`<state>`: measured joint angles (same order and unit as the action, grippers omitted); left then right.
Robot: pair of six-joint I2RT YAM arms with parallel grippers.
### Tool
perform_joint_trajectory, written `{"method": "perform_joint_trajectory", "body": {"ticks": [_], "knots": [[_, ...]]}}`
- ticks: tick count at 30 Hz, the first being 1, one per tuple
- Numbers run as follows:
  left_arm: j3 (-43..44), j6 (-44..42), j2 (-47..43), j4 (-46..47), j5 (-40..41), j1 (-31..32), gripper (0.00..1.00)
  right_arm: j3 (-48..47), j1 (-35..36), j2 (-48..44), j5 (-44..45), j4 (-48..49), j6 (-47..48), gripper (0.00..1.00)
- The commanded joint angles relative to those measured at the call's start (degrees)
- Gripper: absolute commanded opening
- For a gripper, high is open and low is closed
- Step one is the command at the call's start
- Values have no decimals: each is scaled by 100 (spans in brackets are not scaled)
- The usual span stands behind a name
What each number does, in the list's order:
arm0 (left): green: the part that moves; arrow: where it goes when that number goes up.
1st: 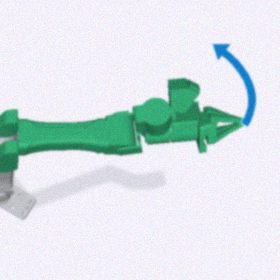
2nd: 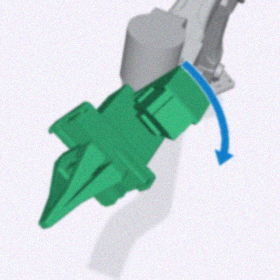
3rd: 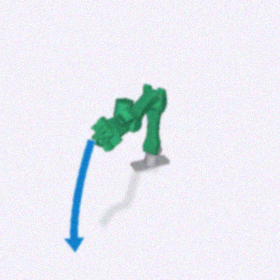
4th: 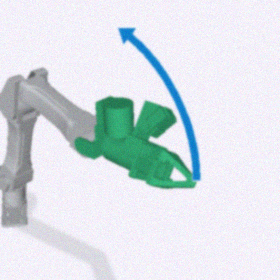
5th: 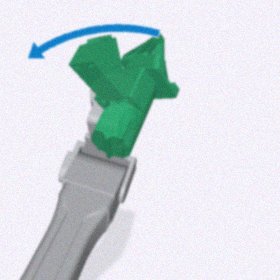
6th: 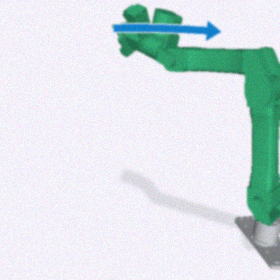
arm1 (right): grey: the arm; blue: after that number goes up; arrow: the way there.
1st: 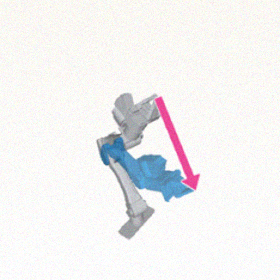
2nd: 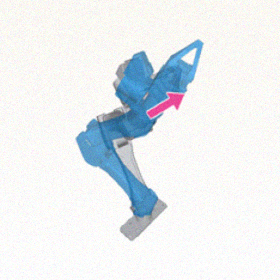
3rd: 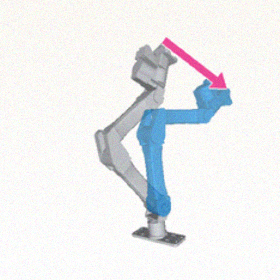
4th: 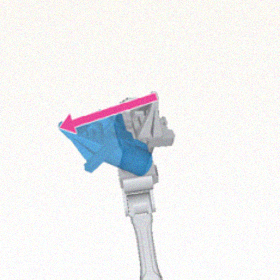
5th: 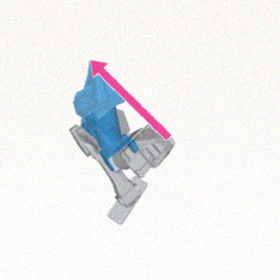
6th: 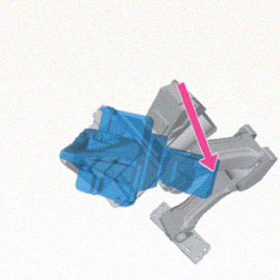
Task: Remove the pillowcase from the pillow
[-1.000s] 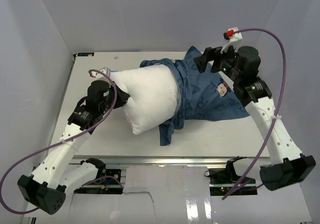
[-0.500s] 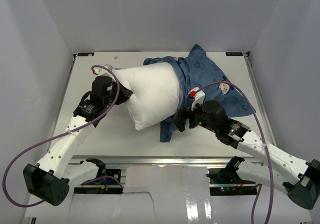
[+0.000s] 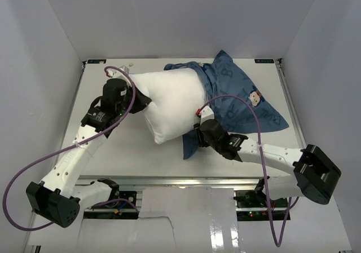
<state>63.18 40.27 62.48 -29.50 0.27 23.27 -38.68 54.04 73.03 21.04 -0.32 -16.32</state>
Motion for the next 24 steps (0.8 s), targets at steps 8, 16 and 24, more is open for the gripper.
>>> {"method": "perform_joint_trajectory", "body": {"ticks": [8, 16, 24], "knots": [[2723, -986, 845, -1118, -1073, -850, 0, 202, -1447, -26, 1326, 339, -689, 8], [3113, -1109, 872, -1322, -1582, -1079, 0, 449, -3337, -9, -142, 866, -565, 8], [3086, -1337, 652, -1410, -1732, -1158, 0, 124, -4683, 1063, -1540, 1165, -689, 8]]}}
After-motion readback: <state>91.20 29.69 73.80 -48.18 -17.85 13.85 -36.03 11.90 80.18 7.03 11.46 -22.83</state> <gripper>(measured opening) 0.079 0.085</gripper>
